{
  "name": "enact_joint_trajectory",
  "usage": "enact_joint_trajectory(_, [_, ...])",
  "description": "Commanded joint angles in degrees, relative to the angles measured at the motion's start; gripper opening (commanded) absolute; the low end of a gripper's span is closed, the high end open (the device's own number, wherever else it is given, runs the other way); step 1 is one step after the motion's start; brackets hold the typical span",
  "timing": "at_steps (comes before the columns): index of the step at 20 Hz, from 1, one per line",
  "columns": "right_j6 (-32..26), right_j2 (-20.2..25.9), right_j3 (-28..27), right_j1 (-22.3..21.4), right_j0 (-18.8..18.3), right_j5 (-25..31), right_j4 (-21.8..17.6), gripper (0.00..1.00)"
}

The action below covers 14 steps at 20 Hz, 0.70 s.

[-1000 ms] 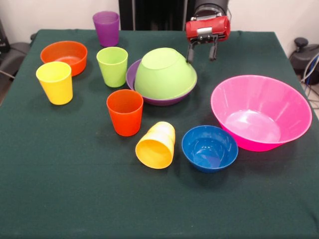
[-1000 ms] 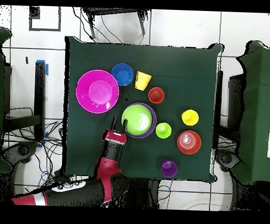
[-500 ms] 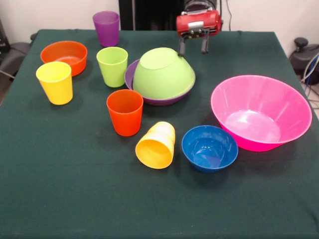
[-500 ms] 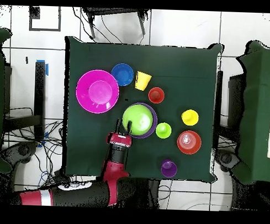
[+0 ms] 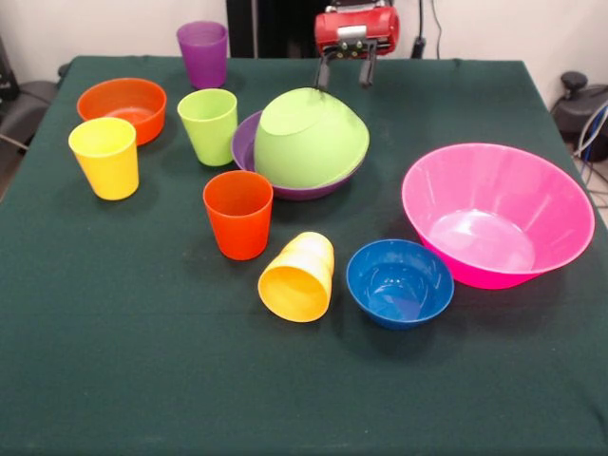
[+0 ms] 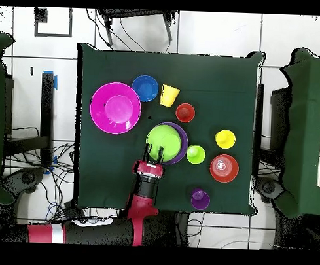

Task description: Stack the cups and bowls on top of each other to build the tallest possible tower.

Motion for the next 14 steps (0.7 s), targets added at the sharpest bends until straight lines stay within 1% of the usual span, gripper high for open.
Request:
enact_joint_trajectory(1, [-2.2,4.8,-1.4,1.1,-0.6,3.7,-3.8,1.0])
enact_joint_trajectory(3, [-2.9,4.8,0.1,-0.6,0.8,5.6,-4.0,1.0])
enact_joint_trajectory(5, [-3.6,4.4,1.6,-3.1,2.0,7.8,-5.2,1.0])
enact_joint_trajectory(6, [-4.0,3.9,2.4,-4.8,2.5,9.4,-6.7,1.0])
enact_joint_trajectory(8, [-4.7,3.7,3.6,-6.9,3.3,11.3,-7.8,1.0])
enact_joint_trajectory(14, [-5.0,3.7,3.9,-8.7,3.3,13.0,-8.6,1.0])
